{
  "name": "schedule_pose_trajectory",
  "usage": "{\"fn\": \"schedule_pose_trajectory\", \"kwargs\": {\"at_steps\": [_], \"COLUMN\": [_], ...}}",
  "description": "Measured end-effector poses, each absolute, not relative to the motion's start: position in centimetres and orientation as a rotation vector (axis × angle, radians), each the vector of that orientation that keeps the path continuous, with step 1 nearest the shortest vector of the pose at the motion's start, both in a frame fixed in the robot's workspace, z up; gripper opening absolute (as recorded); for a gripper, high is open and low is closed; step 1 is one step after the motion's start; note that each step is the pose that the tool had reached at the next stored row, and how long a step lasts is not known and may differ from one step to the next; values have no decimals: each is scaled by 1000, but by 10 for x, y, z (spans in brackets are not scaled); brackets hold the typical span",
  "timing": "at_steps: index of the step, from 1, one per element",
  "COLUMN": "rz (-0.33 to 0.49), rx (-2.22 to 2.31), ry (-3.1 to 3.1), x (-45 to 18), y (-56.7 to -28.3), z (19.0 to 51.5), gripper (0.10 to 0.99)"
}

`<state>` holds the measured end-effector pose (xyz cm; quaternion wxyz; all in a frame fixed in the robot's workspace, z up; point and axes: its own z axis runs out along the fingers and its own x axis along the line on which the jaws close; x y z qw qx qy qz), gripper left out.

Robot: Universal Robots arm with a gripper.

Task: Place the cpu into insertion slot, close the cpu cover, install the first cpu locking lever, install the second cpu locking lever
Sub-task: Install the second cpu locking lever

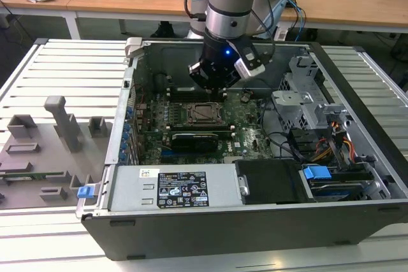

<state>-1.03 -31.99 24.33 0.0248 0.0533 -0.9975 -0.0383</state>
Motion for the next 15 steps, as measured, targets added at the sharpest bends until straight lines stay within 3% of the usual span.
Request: {"fn": "schedule_pose_trajectory", "kwargs": {"at_steps": [15], "rz": [-167], "rx": [192], "ry": [-3081], "x": [-10], "y": [-354], "z": [240], "gripper": [106]}}
